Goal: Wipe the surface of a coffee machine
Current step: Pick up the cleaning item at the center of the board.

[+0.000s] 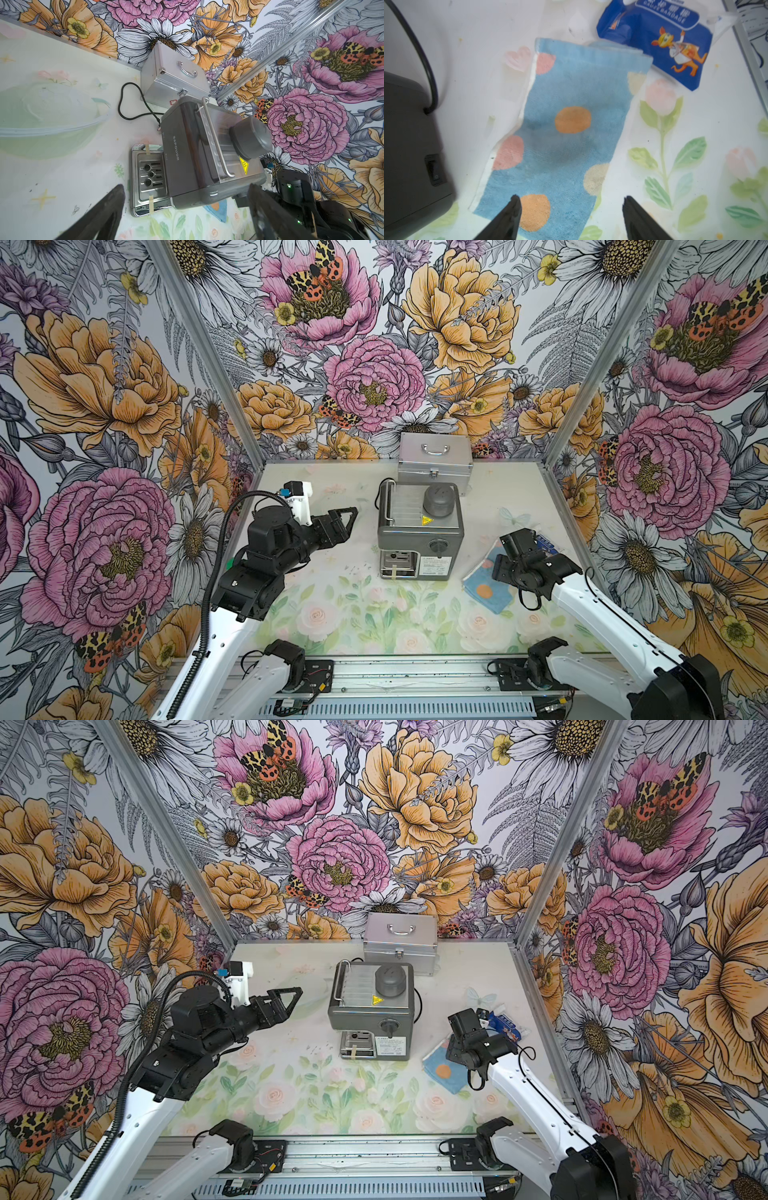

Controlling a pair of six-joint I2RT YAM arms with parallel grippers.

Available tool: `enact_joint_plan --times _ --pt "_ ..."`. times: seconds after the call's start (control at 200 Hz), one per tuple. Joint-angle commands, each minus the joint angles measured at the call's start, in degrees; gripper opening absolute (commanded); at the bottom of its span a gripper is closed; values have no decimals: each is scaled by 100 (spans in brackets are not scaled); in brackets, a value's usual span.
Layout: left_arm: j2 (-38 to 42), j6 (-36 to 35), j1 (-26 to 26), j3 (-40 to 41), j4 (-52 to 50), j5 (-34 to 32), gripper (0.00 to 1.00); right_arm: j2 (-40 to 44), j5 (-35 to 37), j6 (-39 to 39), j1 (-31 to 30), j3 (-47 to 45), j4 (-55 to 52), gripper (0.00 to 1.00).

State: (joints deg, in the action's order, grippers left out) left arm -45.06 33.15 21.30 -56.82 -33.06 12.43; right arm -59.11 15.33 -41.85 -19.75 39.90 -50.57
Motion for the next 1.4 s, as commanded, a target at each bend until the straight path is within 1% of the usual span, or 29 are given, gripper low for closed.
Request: enact_joint_plan --times 0.0,0.11,0.28,0.35,0.415,0.47,0.495,0.53,0.56,0.62,0.685,0.74,0.76,0.8,0.85,0.9,0.956,1.096,1.201,1.256,1.311,1.396 --pt "-107 16 262 30 -52 -379 93 -223 272 -257 88 -33 -18 86" --pt "-135 109 322 41 -48 -245 94 -734 75 -26 213 -3 326 87" --pt "-186 401 373 63 -35 577 94 -1610 -105 252 336 344 783 87" --pt "-82 520 441 162 -41 913 93 -1823 -48 294 384 401 899 86" --pt "176 575 499 375 -44 845 94 -1923 -134 308 406 316 1131 85" --pt "414 647 498 582 -46 633 95 -2091 -246 264 472 271 1253 83" --pt "499 657 493 652 -43 549 96 -2182 -282 219 489 256 1281 78" --pt "598 665 483 747 -44 471 96 -2271 -274 173 504 227 1333 65" --pt "647 659 473 784 -44 459 97 -2269 -234 92 501 156 1430 62" --pt "699 613 430 812 -48 511 97 -2141 -356 59 537 -48 1735 58" --pt "717 513 406 758 -55 571 97 -2096 -513 1 642 -120 1786 44" --pt "699 442 365 675 -76 585 97 -2082 -743 -1 736 -170 1851 42" --pt "677 409 353 647 -78 594 97 -2088 -793 10 758 -189 1878 39" --pt "660 365 319 591 -95 606 97 -2133 -839 52 769 -210 1905 33" --pt "623 305 281 528 -101 605 97 -2200 -879 78 815 -219 1894 22" --pt "580 247 222 480 -104 638 98 -2143 -911 68 866 -264 1922 14" --pt "527 178 144 425 -115 705 98 -2010 -950 33 926 -347 1994 0" --pt "416 115 -171 282 -128 863 98 -1722 -1121 153 1039 -378 1989 0" --pt "234 52 -390 153 -124 1076 98 -1199 -1200 139 1031 -443 1921 0" --pt "79 6 -399 65 -124 1161 98 -818 -1170 93 982 -425 1809 0" --pt "-121 -43 -366 -22 -122 1196 96 -467 -1090 66 890 -358 1649 0" --pt "-377 -74 -247 -122 -126 1121 95 -22 -937 80 650 -123 1352 0"
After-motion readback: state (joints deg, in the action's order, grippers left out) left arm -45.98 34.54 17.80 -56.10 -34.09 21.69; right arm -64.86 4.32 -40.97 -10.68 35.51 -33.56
